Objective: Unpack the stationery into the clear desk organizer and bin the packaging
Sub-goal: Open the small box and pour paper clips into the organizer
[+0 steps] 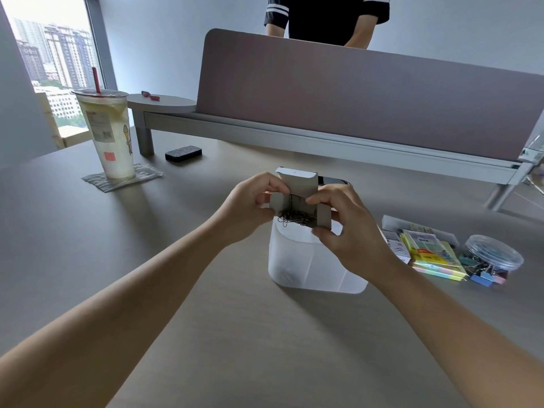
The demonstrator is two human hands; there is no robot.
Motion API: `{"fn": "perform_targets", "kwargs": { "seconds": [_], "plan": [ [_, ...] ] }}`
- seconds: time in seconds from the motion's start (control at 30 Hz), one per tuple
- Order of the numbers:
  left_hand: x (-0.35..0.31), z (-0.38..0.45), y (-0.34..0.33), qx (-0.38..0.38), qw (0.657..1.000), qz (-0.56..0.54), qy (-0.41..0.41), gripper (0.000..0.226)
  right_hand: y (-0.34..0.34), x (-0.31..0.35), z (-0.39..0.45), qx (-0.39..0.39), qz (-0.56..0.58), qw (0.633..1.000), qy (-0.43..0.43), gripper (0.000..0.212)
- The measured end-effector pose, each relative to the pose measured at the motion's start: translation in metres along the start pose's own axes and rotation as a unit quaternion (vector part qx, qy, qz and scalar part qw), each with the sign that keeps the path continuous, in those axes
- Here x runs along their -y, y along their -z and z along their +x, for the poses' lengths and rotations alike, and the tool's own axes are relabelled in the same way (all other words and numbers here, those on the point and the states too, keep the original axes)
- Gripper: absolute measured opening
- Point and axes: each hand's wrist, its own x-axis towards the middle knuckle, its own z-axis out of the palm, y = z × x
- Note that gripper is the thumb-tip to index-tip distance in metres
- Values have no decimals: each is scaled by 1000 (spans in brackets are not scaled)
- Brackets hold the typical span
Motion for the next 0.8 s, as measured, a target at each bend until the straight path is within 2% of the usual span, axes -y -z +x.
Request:
{"fn": "perform_targets", "kwargs": {
  "seconds": [0.27,0.6,0.8],
  "plan": [
    [0,-4,5,-32,998,51,-10,48,-8,5,2,3,-2,1000,-17,35],
    [10,0,-4,-11,999,12,-39,53,-4,-2,-2,-22,-13,1000,3,29],
    [8,-3,-3,-24,999,13,-45,50,-8,-7,-1,-43,-20,997,62,52]
  ]
}}
